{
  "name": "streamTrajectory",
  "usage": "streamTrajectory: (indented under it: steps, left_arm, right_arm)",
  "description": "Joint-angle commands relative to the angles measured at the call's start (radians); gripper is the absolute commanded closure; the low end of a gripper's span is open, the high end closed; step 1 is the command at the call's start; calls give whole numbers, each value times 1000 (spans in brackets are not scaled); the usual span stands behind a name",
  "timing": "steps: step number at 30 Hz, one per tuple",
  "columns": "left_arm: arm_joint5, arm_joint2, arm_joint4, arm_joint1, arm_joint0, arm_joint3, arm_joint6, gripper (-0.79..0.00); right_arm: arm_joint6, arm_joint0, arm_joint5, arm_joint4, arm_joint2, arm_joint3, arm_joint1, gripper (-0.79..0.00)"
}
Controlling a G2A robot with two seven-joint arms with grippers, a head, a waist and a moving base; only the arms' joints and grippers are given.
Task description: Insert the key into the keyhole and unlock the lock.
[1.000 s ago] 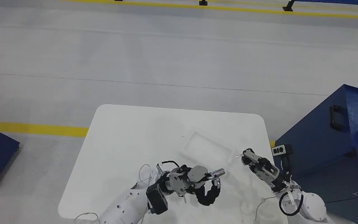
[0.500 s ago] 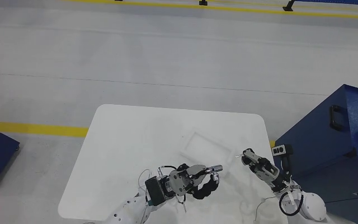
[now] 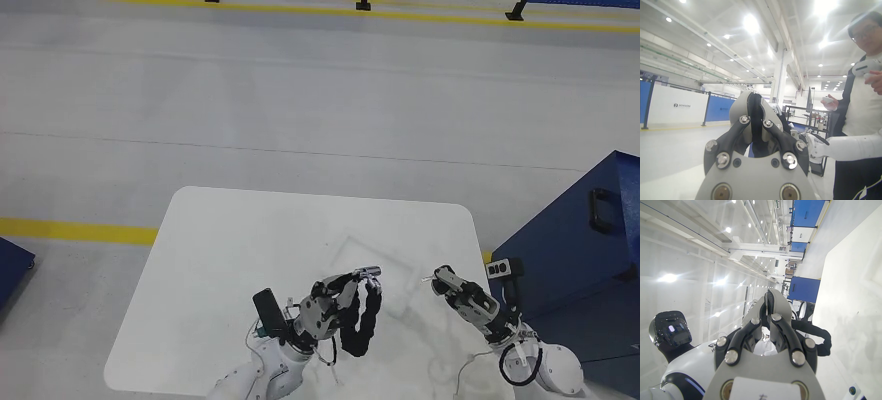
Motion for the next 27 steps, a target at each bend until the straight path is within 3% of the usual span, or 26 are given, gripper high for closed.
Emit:
streamTrajectory:
  steps: [1, 16, 27]
  left_arm:
    - [-20, -3, -76, -4, 19, -8, -41, 0]
    - [-135, -17, -317, -25, 86, -49, -139, 0]
    - [-159, -27, -468, -41, 118, -55, -245, 0]
  right_arm:
    - [0, 0, 0, 0, 0, 0, 0, 0]
    - [0, 0, 0, 0, 0, 0, 0, 0]
    - [0, 0, 0, 0, 0, 0, 0, 0]
